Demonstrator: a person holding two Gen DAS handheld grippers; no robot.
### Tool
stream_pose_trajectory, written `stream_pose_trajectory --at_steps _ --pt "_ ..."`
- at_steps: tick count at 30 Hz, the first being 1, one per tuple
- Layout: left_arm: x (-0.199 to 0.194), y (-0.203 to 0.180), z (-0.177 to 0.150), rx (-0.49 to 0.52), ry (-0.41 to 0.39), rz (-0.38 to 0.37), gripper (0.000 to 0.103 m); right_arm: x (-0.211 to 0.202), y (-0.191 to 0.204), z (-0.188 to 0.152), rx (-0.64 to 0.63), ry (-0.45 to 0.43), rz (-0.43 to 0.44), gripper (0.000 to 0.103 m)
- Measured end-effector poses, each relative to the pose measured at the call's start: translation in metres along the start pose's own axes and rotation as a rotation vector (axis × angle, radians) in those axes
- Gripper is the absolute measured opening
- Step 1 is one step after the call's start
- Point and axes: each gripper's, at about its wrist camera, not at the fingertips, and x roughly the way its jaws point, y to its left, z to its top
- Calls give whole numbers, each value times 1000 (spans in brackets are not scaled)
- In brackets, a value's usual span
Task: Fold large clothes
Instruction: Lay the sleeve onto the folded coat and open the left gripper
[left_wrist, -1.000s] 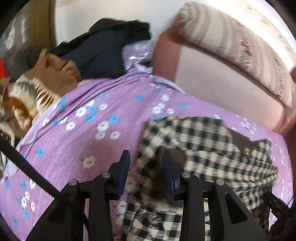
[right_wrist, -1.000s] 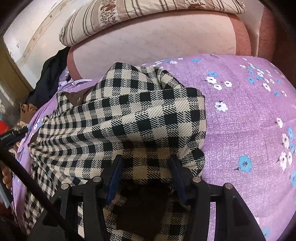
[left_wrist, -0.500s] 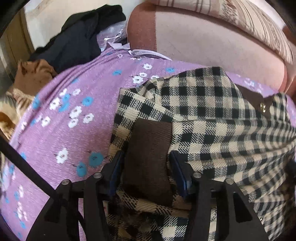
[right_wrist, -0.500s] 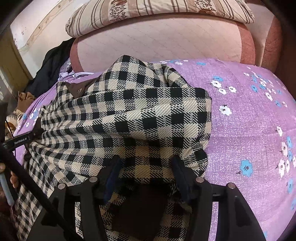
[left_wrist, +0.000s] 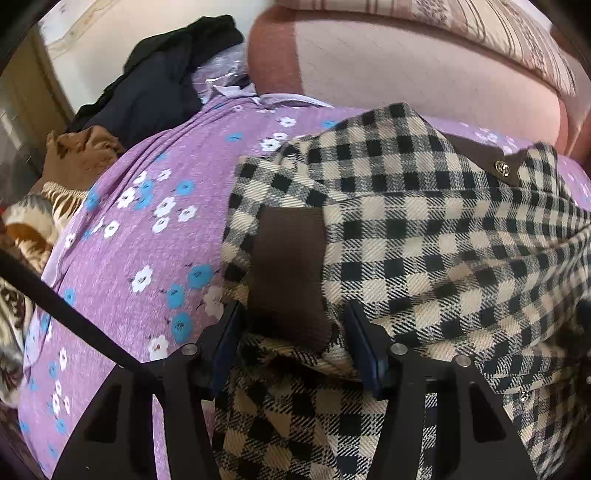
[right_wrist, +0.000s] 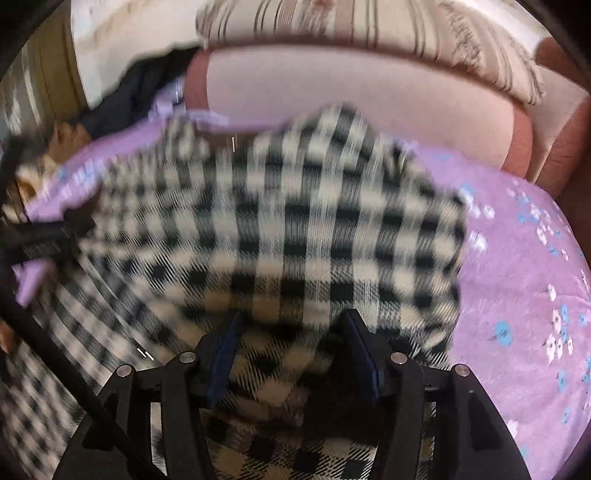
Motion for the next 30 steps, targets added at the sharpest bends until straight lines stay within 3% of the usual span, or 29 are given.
stream_pose_trajectory --at_steps 4,7,14,20,24,30 --pt "-31 1 -8 17 -51 8 56 -20 3 4 4 -54 18 61" --pt "-48 1 -25 32 -81 17 60 -26 4 -1 17 -44 25 61" --pt "-43 4 -89 23 24 9 61 -36 17 -46 -4 55 -24 61" --pt "-74 -3 -132 55 9 15 62 -62 28 -88 -18 104 -51 65" --pt "-95 -3 -160 51 15 -19 63 -81 23 -115 38 120 -33 70" --pt "-125 16 -200 -5 24 -136 63 -121 23 -165 84 102 -15 73"
